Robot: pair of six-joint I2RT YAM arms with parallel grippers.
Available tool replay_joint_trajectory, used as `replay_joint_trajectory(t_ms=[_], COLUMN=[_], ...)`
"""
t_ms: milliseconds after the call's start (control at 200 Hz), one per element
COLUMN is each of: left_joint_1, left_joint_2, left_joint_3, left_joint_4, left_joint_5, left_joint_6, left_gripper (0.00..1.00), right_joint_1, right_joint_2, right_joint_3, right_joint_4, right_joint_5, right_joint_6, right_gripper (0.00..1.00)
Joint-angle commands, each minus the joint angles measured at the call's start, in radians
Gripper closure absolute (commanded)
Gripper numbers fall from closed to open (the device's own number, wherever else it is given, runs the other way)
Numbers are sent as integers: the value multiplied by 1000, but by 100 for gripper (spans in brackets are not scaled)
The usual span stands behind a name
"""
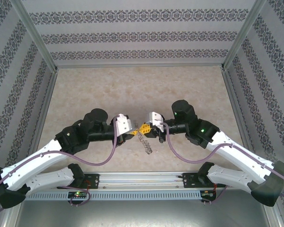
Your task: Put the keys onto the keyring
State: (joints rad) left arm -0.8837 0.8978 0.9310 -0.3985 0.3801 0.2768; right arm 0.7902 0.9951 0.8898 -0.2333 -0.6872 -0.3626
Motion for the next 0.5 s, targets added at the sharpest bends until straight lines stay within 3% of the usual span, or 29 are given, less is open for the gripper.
replay_joint_trajectory(t_ms=[0, 495], left_joint_1=[-14, -14], left_joint_2=[-49, -138], left_joint_3=[-46, -177], left_joint_4=[117, 322], left_joint_5=[19, 92], left_joint_6=[-50, -124], left_gripper=[100, 100], right_joint_1=[8, 7], right_joint_2=[-59, -105], right_joint_3=[-36, -75], right_joint_4=[72, 122], right_joint_5=[10, -80], right_joint_6=[43, 115], right_gripper=[84, 80])
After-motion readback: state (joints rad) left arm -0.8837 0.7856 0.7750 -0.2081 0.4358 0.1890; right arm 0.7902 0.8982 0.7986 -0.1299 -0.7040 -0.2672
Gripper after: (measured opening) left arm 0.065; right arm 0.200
